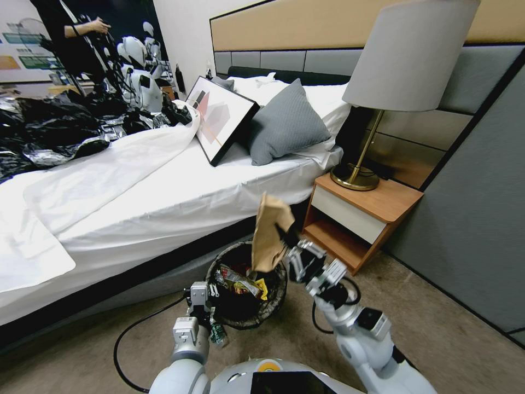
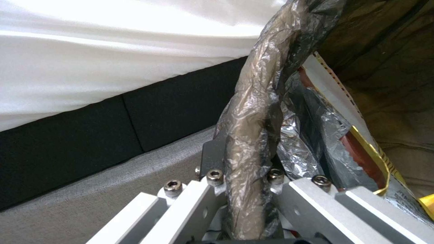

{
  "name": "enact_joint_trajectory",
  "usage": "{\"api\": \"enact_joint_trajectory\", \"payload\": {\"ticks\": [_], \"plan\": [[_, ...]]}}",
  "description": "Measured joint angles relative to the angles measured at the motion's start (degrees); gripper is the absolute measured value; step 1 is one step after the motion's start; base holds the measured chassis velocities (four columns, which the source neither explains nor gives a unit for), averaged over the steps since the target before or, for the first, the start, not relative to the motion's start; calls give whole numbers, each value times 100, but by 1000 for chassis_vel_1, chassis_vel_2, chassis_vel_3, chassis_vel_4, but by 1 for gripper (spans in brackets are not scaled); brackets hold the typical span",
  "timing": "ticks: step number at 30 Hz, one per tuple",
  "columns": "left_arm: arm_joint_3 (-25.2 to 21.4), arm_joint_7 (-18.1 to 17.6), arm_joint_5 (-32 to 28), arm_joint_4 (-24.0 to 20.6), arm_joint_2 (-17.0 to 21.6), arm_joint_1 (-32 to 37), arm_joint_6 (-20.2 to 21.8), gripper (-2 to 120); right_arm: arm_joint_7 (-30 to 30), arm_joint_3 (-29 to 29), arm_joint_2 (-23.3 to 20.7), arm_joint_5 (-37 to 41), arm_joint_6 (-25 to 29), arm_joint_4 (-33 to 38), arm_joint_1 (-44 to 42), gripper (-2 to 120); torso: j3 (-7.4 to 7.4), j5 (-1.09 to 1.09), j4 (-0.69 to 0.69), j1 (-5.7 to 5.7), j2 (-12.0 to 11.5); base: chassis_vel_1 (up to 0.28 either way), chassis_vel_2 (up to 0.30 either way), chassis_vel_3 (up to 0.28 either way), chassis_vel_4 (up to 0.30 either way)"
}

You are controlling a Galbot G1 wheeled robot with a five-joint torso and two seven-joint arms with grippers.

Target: Pick up the trash bin, then pick up the garbage from the floor and place it into the trash bin.

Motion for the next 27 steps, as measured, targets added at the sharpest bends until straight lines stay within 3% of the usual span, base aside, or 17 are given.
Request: {"api": "enact_joint_trajectory", "payload": {"ticks": [27], "plan": [[106,6,92,-55,-36,63,-20,0,189,-367,211,-198,76,-1386,323,0,0,0,1,0,0,0,0,0,0]]}}
